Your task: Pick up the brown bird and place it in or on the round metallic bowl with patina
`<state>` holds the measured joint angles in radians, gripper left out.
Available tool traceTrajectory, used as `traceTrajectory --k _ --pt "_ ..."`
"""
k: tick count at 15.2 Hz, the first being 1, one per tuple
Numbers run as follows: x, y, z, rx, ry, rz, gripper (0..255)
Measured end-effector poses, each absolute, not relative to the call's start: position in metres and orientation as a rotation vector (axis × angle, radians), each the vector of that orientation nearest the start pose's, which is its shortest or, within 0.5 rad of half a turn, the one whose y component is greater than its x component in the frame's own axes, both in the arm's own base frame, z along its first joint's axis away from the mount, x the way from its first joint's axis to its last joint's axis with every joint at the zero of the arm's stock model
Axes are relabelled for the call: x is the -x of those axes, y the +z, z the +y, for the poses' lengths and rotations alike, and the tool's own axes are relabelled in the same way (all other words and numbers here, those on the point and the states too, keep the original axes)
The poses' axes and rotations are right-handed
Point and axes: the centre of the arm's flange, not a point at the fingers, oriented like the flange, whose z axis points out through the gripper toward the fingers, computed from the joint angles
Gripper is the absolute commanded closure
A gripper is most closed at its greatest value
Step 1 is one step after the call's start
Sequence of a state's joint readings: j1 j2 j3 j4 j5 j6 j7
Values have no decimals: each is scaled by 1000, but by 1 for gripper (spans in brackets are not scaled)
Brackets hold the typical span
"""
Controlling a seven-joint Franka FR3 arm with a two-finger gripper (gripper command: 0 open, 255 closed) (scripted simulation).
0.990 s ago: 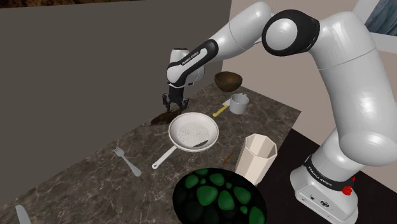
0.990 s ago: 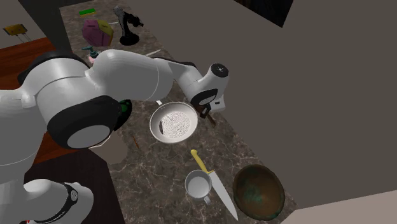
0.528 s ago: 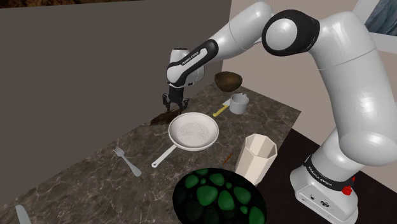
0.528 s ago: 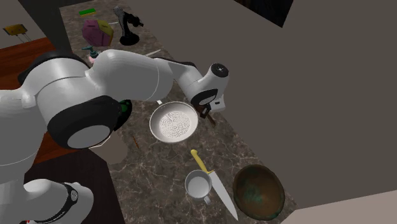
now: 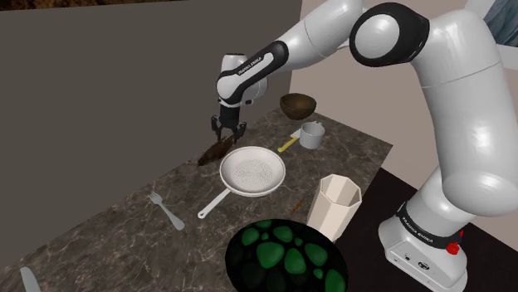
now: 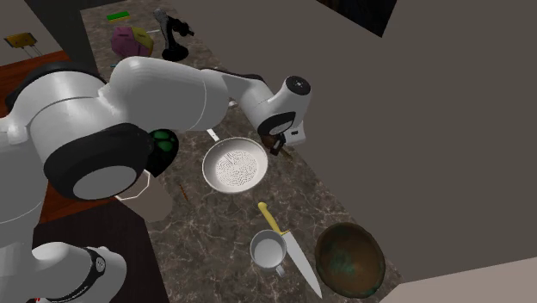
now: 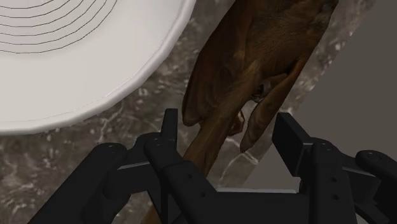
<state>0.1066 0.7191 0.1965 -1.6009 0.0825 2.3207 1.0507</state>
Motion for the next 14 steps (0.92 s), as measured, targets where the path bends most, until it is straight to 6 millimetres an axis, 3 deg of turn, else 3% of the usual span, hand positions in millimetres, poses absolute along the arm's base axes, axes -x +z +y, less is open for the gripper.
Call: traceTrajectory --k 14 --pt "-672 289 192 2716 164 1233 255"
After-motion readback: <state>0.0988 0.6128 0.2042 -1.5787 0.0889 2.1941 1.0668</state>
